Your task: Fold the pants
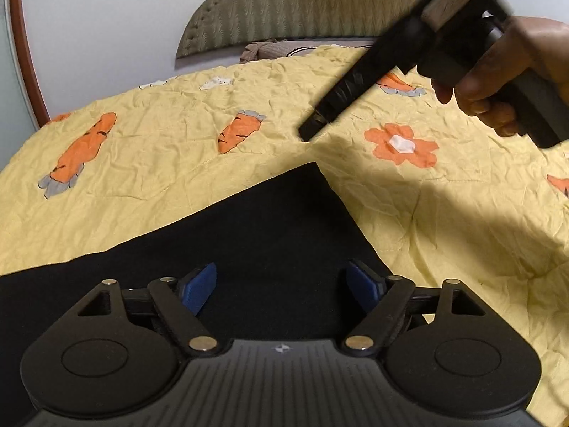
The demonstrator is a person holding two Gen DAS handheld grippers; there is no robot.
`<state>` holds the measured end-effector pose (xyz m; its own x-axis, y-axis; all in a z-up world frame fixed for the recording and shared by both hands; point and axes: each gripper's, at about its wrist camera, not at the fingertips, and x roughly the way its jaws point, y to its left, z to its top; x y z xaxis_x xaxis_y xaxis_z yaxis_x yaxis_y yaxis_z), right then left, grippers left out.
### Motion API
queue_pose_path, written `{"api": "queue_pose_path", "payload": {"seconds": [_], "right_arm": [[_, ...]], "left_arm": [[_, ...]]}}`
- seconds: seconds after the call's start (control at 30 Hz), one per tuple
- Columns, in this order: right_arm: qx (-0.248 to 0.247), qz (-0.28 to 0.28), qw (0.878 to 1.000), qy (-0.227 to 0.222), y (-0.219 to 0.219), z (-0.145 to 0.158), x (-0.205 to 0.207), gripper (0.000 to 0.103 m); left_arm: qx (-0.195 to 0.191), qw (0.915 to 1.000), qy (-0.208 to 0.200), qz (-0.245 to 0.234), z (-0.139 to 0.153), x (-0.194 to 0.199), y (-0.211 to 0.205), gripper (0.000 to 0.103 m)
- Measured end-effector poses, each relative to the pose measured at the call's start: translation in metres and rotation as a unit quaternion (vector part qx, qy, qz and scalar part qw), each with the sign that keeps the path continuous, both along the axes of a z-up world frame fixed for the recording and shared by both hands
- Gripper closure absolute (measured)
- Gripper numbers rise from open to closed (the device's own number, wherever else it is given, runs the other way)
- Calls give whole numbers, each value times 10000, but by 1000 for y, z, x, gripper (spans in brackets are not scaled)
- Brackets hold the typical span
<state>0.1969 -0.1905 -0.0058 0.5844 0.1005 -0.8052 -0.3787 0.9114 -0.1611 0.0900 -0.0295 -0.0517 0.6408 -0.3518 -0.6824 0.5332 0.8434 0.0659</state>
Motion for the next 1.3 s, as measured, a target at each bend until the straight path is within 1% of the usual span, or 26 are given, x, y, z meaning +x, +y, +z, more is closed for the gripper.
{"api": "queue_pose_path", "payload": {"seconds": [0.07, 0.13, 0.17, 0.2, 0.23, 0.3, 0.33, 0.37, 0.47, 0.53, 0.6, 0.67, 0.7, 0.77, 0.8, 0.83, 0.87, 0.93, 0.97, 1.0, 1.07, 1.1, 1.13, 1.17, 1.23, 1.3], "right_arm": [[707, 98, 9974, -26, 0, 13, -6, 60], [925, 431, 9945, 225, 13, 7, -10, 56], [712, 556, 9952, 383, 21, -4, -10, 55], [227, 503, 9977, 387, 26, -17, -9, 51], [-23, 320, 9992, 219, 22, -23, -9, 28], [-227, -521, 9977, -362, 4, -17, -13, 41], [-355, -831, 9933, -722, -3, -9, -22, 40], [-159, -954, 9908, -949, -10, 1, -33, 40], [1628, -1000, 9776, -878, -30, 19, -76, 31], [2589, -730, 9607, -683, -27, 17, -104, 29], [3434, -163, 9382, -394, -15, 7, -127, 20], [3851, 142, 9223, -281, 4, -4, -142, 8], [3756, 184, 9264, -207, 15, -11, -143, 6], [2844, -180, 9585, -6, 37, -34, -139, 9], [2237, -481, 9735, -44, 45, -43, -139, 11], [1876, -617, 9800, -256, 51, -42, -147, 10], [1862, -667, 9794, -404, 54, -36, -157, 8], [2479, -534, 9650, -673, 53, -23, -180, 0], [2717, -383, 9585, -770, 56, -19, -189, 0], [2613, -236, 9620, -754, 62, -18, -193, 0], [1637, -245, 9841, -643, 79, -31, -193, 0], [1320, -403, 9885, -614, 82, -38, -193, 0], [1479, -598, 9850, -652, 76, -38, -198, 0], [1893, -756, 9766, -685, 68, -33, -202, 0], [2977, -1016, 9471, -640, 38, -27, -207, 0], [3738, -1279, 9179, -362, 11, -30, -203, 0]], "left_arm": [[10, 10000, 20, -17, 1, 1, -1, 22], [-9, 10000, 48, -18, 6, 1, 4, 21], [-36, 10000, 24, 24, 10, 0, 9, 21], [-32, 9999, -33, 125, 14, -1, 16, 21], [-18, 9996, -94, 264, 18, -1, 25, 21], [-23, 9977, -151, 665, 25, 2, 50, 21], [-36, 9962, -156, 859, 28, 5, 64, 21], [-34, 9942, -139, 1068, 29, 7, 79, 21], [13, 9867, -9, 1627, 28, 11, 120, 21], [23, 9840, 56, 1781, 21, 10, 140, 19], [-69, 9832, 34, 1822, 14, 10, 151, 12], [-164, 9805, 78, 1957, 15, 8, 156, 12], [-233, 9786, 127, 2043, 21, 3, 158, 12], [-446, 9805, -171, 1907, 36, -14, 161, 12], [-356, 9813, -364, 1857, 38, -20, 159, 12], [-104, 9813, -527, 1850, 37, -25, 155, 9], [218, 9803, -617, 1865, 32, -26, 150, 7], [880, 9721, -578, 2095, 14, -18, 143, 6], [801, 9714, -539, 2168, 12, -20, 146, 6], [557, 9724, -503, 2207, 17, -25, 152, 7], [6, 9729, -448, 2268, 29, -35, 170, 7], [-200, 9719, -412, 2311, 33, -38, 182, 7], [-375, 9709, -275, 2350, 34, -35, 192, 7], [-535, 9701, -69, 2365, 34, -32, 203, 7], [-970, 9652, 537, 2369, 32, -23, 225, 7], [-1507, 9536, 1207, 2309, 25, -13, 246, 7]]}}
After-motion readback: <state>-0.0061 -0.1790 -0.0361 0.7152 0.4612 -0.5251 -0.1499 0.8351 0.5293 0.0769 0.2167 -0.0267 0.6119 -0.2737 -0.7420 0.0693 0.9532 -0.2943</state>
